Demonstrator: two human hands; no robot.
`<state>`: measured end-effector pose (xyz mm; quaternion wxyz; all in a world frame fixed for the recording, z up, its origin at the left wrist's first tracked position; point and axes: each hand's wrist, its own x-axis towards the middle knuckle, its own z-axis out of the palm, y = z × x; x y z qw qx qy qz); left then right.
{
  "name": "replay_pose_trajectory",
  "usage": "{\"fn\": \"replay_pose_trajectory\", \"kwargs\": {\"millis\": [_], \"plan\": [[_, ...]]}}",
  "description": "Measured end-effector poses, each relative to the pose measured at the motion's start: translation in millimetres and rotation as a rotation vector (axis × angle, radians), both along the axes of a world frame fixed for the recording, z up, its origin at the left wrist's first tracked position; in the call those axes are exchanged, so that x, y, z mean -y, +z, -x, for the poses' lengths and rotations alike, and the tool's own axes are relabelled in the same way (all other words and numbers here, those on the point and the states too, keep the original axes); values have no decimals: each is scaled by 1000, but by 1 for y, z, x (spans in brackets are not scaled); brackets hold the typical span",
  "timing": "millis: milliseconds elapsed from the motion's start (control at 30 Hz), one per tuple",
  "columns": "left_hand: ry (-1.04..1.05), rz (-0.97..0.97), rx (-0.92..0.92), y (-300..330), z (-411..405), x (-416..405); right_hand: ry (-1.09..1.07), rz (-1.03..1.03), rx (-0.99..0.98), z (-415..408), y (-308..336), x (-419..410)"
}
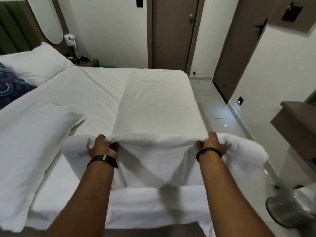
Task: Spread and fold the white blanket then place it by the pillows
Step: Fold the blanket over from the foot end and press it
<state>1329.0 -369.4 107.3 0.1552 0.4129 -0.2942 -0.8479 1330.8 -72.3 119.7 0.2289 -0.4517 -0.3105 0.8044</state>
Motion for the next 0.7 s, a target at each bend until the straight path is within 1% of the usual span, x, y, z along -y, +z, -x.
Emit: {"fn": "replay_pose_trajectory", "kwargs": {"millis": [33, 167, 267, 333, 367, 400, 433, 467, 500, 533, 567, 600, 633, 667, 700], "plan": [[-28, 3, -4, 1, 28, 0, 7, -16, -5, 28, 0, 1], [-26, 28, -19, -4, 163, 4, 18, -56, -17, 159, -11, 1], [-24, 75, -20, -13, 243, 0, 98, -141, -5, 237, -23, -4], [-60, 114, 22, -31, 287, -1, 207, -214, 43, 285, -42, -12], [-118, 168, 59, -42, 304, -3, 261, -273, 95, 300, -53, -16], [-206, 249, 92, -58, 320, -6, 314, -375, 176, 314, -68, -18], [-323, 380, 118, -76, 332, -11, 377, -541, 271, 323, -88, -19], [-453, 575, 145, -100, 341, -13, 475, -760, 359, 330, -111, -19], [-591, 860, 169, -125, 347, -15, 601, -991, 410, 334, -135, -19], [-730, 1201, 190, -147, 349, -15, 736, -1209, 415, 336, -156, -19], [-859, 1527, 180, -171, 353, -14, 871, -1393, 404, 341, -177, -18], [-978, 1800, 143, -190, 358, -13, 984, -1554, 402, 349, -195, -19], [-1101, 1995, 107, -206, 366, -13, 1082, -1696, 408, 359, -211, -22], [-1216, 2124, 110, -220, 377, -12, 1163, -1810, 423, 370, -225, -26], [-1317, 2207, 165, -230, 387, -12, 1226, -1895, 456, 381, -235, -30]]}}
